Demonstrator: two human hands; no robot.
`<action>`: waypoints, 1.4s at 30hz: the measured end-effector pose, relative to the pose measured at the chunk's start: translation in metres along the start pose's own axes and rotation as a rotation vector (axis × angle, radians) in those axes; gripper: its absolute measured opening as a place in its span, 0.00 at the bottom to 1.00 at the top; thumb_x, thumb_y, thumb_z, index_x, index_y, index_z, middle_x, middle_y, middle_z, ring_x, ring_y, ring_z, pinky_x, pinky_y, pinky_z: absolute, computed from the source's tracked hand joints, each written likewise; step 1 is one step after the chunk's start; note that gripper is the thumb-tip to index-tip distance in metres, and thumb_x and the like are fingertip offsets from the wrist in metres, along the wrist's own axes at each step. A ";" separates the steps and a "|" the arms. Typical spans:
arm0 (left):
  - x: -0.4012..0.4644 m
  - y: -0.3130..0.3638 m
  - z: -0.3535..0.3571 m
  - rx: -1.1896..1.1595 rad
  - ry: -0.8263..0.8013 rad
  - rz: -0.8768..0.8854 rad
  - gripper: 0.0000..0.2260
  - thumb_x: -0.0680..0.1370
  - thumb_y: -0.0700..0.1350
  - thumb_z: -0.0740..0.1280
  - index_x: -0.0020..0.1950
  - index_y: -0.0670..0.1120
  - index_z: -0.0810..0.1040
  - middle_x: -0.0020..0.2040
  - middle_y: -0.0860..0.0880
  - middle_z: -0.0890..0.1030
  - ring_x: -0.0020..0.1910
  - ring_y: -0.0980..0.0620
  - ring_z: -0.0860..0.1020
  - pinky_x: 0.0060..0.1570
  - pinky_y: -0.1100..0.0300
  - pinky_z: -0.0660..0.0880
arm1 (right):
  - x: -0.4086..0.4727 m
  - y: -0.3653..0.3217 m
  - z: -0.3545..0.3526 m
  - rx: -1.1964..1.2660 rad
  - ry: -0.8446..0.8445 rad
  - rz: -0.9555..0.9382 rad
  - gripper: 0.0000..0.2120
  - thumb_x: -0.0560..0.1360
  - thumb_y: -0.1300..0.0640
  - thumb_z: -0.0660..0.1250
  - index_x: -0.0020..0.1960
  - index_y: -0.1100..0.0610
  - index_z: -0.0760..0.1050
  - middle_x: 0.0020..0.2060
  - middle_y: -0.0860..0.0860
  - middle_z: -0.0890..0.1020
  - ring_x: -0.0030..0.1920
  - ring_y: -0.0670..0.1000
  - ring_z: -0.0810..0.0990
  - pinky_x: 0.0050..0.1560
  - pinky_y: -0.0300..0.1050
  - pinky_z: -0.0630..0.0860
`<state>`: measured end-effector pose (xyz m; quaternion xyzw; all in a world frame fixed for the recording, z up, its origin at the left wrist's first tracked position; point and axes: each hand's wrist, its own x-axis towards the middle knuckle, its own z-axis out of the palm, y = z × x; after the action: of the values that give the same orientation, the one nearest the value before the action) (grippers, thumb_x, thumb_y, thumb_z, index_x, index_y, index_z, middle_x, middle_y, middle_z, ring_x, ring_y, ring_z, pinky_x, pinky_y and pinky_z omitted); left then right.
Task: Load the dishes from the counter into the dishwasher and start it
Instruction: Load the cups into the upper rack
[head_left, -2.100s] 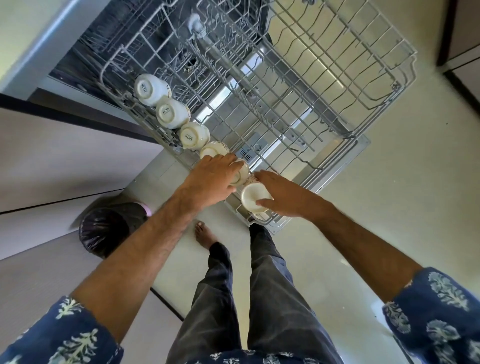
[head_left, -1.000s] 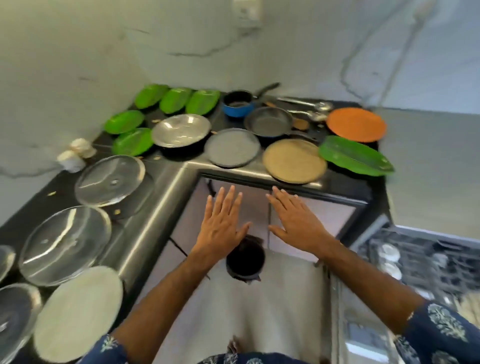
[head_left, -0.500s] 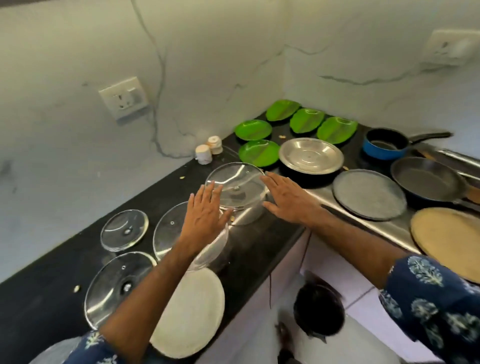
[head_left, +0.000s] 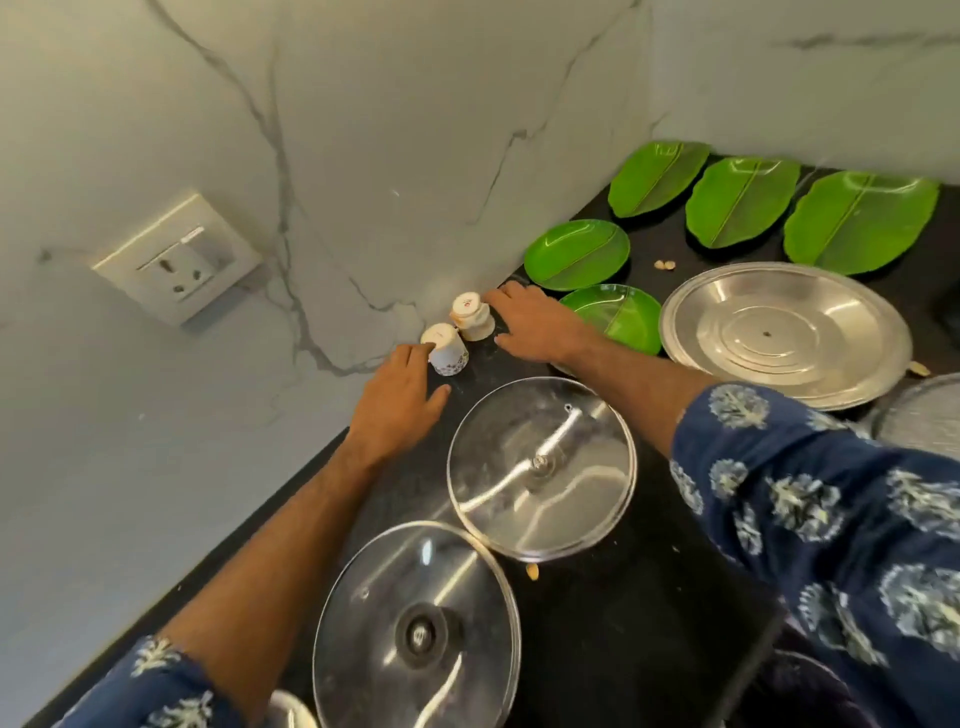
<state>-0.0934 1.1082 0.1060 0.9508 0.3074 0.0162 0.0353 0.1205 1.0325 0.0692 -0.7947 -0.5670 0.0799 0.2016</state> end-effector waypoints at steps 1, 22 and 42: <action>0.017 -0.002 0.006 -0.003 -0.008 -0.002 0.25 0.80 0.51 0.65 0.73 0.42 0.66 0.69 0.41 0.71 0.64 0.41 0.73 0.61 0.48 0.71 | 0.018 0.008 0.007 0.016 0.000 0.004 0.28 0.75 0.55 0.66 0.73 0.53 0.63 0.65 0.57 0.71 0.63 0.63 0.71 0.62 0.60 0.72; 0.131 -0.033 0.063 -0.133 -0.066 -0.175 0.28 0.70 0.47 0.76 0.67 0.45 0.72 0.61 0.44 0.72 0.59 0.43 0.74 0.49 0.53 0.70 | 0.097 0.040 0.054 0.410 0.113 0.028 0.26 0.69 0.54 0.72 0.62 0.59 0.66 0.55 0.59 0.73 0.53 0.64 0.77 0.51 0.56 0.76; -0.161 0.219 -0.006 -1.715 -0.359 -0.020 0.19 0.74 0.53 0.70 0.58 0.41 0.78 0.46 0.45 0.85 0.44 0.49 0.83 0.40 0.54 0.83 | -0.431 -0.014 -0.090 1.940 0.467 0.413 0.19 0.78 0.53 0.63 0.67 0.57 0.72 0.57 0.57 0.80 0.52 0.53 0.81 0.49 0.47 0.82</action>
<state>-0.0960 0.8374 0.1275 0.5820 0.1876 0.0916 0.7859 -0.0084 0.6134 0.1125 -0.3668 -0.0562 0.3811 0.8468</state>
